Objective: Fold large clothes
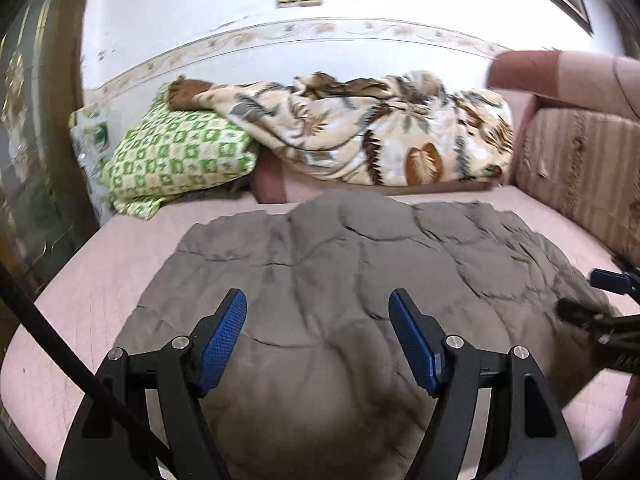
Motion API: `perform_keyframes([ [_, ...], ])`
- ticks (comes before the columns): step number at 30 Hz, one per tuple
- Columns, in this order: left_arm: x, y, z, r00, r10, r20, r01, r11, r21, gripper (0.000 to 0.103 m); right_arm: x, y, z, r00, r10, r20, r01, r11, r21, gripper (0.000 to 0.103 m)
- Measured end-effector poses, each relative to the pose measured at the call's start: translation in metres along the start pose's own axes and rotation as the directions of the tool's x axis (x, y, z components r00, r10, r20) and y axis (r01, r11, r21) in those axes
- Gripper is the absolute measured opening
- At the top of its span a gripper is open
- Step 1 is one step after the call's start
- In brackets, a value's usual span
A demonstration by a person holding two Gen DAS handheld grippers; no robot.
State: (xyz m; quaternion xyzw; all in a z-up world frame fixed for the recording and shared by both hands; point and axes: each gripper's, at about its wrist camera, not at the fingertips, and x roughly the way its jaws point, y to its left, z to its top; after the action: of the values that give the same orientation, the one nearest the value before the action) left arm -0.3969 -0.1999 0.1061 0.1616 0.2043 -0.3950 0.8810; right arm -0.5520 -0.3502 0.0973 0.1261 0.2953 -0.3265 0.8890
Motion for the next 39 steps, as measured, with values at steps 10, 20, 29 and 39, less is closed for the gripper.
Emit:
perform_keyframes([
  [10, 0.032, -0.015, -0.029, 0.987, -0.037, -0.158, 0.044, 0.998, 0.045, 0.074, 0.026, 0.040, -0.018, 0.994, 0.051, -0.095, -0.056, 0.997, -0.051, 0.085],
  [20, 0.034, -0.016, -0.035, 0.986, -0.024, -0.165, 0.031, 0.999, 0.043, 0.076, 0.046, 0.037, -0.025, 0.985, 0.074, -0.154, -0.077, 0.997, -0.014, 0.091],
  [29, 0.007, 0.004, -0.028, 0.995, 0.024, -0.101, -0.023, 1.000, 0.010, 0.075, 0.013, 0.027, -0.018, 0.991, 0.103, -0.088, -0.102, 0.995, 0.018, 0.091],
  [39, -0.005, 0.023, -0.030, 0.992, 0.074, -0.099, -0.076, 0.997, -0.009, 0.075, -0.010, 0.034, -0.022, 0.989, 0.141, -0.052, -0.140, 0.990, 0.024, 0.091],
])
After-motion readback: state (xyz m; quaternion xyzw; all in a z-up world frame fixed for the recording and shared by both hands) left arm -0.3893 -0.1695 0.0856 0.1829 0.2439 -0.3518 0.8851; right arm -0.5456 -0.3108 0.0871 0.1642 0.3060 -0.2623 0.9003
